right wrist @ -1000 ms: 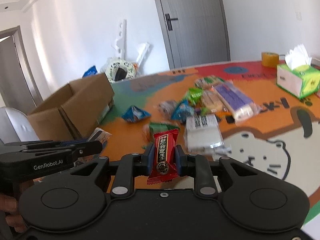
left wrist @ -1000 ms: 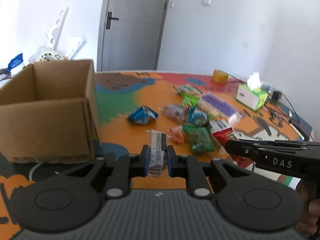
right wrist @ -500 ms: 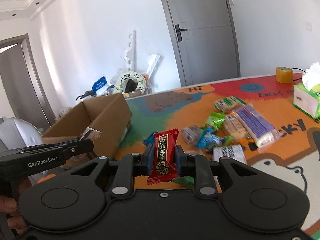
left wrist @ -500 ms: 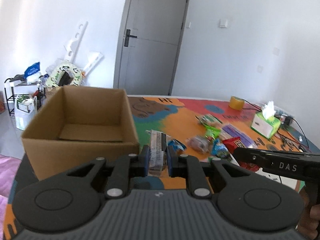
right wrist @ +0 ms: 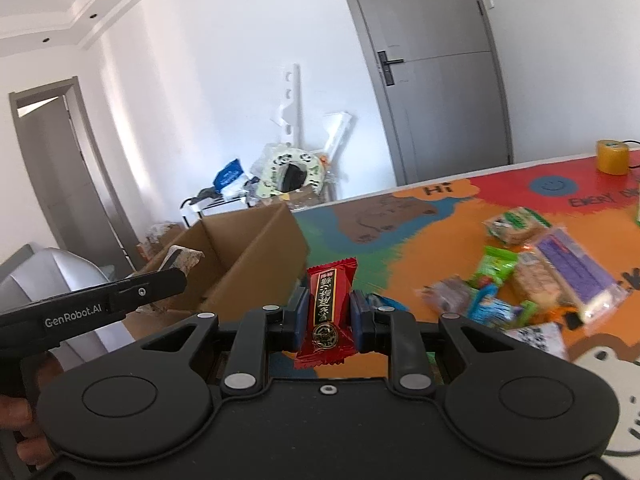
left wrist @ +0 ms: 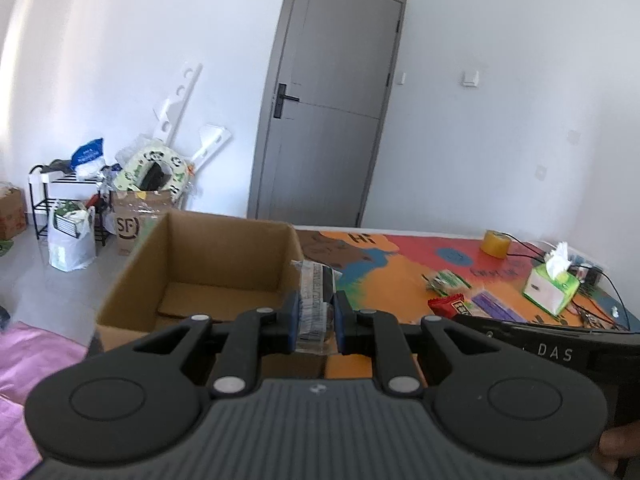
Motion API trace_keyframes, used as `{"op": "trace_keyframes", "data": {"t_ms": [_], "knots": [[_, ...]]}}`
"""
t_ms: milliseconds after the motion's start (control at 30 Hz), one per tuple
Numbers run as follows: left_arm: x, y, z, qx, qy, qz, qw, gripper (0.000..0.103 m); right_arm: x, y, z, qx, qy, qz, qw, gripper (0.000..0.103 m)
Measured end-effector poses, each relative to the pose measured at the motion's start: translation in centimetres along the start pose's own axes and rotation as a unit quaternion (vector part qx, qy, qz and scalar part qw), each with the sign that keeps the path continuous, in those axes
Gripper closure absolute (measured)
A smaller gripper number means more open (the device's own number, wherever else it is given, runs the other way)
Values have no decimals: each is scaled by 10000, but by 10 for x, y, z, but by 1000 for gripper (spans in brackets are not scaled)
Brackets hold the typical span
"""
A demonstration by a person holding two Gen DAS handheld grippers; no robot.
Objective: Organize snacks
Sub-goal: 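Carry both snacks over the cardboard box and open both grippers, then move both open grippers back over the snack pile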
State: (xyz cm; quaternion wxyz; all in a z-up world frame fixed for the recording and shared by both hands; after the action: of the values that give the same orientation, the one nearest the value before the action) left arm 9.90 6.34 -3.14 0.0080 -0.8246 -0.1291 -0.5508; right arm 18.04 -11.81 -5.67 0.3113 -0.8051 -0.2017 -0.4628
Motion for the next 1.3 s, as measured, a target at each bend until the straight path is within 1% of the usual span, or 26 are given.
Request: {"op": "trace_keyframes", "data": {"t_ms": [167,333,433,600,733,767,800,833,867,900,933,967,1033,1100,1133,1200,1267,1300], "knots": [[10,-15,8,213,33,-50,9998,86,8,-11,11,158,4,-47,9999,80],[14,-36,25,450,-98,-219,9987,86,13,-28,24,323,-17,-135,9994,80],[14,-48,30,608,-209,-409,9971,83,17,-37,31,416,-20,-185,9990,80],[16,-62,21,731,-133,-600,9954,71,26,-54,44,606,-14,-299,9977,80],[16,-71,12,776,-120,-741,9942,65,31,-65,55,796,-12,-320,9963,80],[16,-72,9,787,-108,-778,9938,60,32,-69,57,862,-4,-336,9957,80],[16,-73,7,819,-84,-809,9933,54,33,-72,59,935,-7,-345,9950,77],[17,-74,7,849,-69,-828,9929,51,33,-74,61,976,-5,-346,9946,76],[16,-75,5,884,-67,-837,9925,48,34,-75,61,969,24,-360,9946,65],[17,-76,7,892,-81,-847,9924,46,34,-75,61,919,47,-363,9951,50],[17,-76,7,878,-99,-852,9924,45,33,-73,58,850,91,-341,9958,45],[16,-75,7,858,-115,-851,9926,42,32,-70,55,808,108,-307,9962,42],[16,-75,6,858,-119,-843,9927,35,29,-64,50,774,45,-243,9967,43],[15,-72,4,926,-99,-836,9921,25,26,-57,43,661,4,-176,9977,42],[15,-70,4,967,-93,-835,9918,23,24,-55,39,613,6,-177,9980,41],[14,-66,3,988,-69,-833,9916,20,21,-49,30,528,37,-161,9985,33],[13,-59,3,922,-81,-803,9925,18,17,-43,22,446,31,-99,9990,29],[12,-56,3,873,-98,-778,9931,17,15,-39,18,408,15,-76,9991,29]]}}
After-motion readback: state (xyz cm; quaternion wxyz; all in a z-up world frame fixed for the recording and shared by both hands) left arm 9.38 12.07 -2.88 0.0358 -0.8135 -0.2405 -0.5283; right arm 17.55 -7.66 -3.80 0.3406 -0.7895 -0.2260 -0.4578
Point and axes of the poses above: each gripper's, at about its wrist camera, not at the fingertips, and z roughly the way its jaws point, y to its right, x to its top, the point moved 4 cm from there along z, roughly the way its jaws point, and after that the axes turned 5 degrees about x, right-handed, at the moved point
